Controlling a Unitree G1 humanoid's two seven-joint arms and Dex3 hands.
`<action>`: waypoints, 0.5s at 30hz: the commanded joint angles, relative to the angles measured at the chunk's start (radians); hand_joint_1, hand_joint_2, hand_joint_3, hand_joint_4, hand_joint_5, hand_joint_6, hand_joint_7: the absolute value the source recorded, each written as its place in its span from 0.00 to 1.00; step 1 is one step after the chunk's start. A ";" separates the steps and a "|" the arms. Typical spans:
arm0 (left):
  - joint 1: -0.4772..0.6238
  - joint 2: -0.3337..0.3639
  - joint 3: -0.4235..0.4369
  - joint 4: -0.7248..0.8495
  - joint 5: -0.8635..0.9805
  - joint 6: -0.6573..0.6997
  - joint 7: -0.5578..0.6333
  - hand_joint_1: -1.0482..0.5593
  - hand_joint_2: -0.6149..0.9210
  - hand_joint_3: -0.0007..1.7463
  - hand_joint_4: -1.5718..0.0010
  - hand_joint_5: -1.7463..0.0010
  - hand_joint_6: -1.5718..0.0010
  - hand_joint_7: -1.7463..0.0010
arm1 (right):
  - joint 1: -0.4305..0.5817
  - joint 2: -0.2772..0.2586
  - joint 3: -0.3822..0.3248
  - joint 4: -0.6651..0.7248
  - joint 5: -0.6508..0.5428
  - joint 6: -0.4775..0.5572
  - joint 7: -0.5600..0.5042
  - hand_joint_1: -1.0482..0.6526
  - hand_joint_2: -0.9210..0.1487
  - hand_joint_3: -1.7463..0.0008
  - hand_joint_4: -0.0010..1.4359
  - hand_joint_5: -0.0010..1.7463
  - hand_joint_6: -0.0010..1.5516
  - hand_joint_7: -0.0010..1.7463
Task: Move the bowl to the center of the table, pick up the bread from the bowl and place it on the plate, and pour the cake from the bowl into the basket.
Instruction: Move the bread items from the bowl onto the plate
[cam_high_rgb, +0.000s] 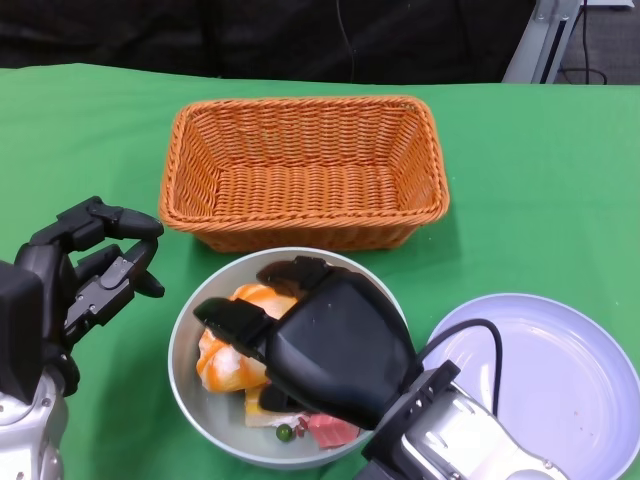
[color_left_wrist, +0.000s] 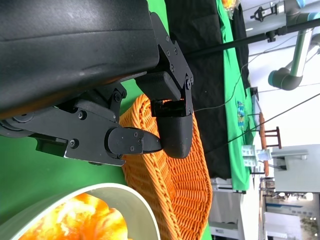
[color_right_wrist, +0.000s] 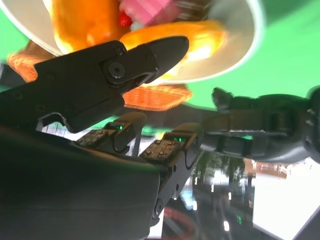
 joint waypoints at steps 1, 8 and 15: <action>0.005 0.007 0.012 0.015 0.013 -0.013 0.023 0.49 1.00 0.13 0.43 0.28 0.48 0.44 | -0.030 -0.023 0.018 0.079 -0.029 0.011 -0.103 0.36 0.12 1.00 0.40 0.01 0.34 0.00; -0.012 0.035 -0.002 0.122 0.105 -0.176 0.047 0.53 1.00 0.20 0.52 0.10 0.55 0.30 | -0.045 -0.040 0.037 0.114 -0.028 0.051 0.030 0.31 0.08 0.99 0.39 0.00 0.31 0.01; -0.017 0.029 0.005 0.124 0.095 -0.148 0.062 0.53 1.00 0.20 0.46 0.14 0.53 0.34 | -0.053 -0.001 0.073 0.193 -0.001 0.078 0.027 0.33 0.06 0.99 0.39 0.00 0.32 0.00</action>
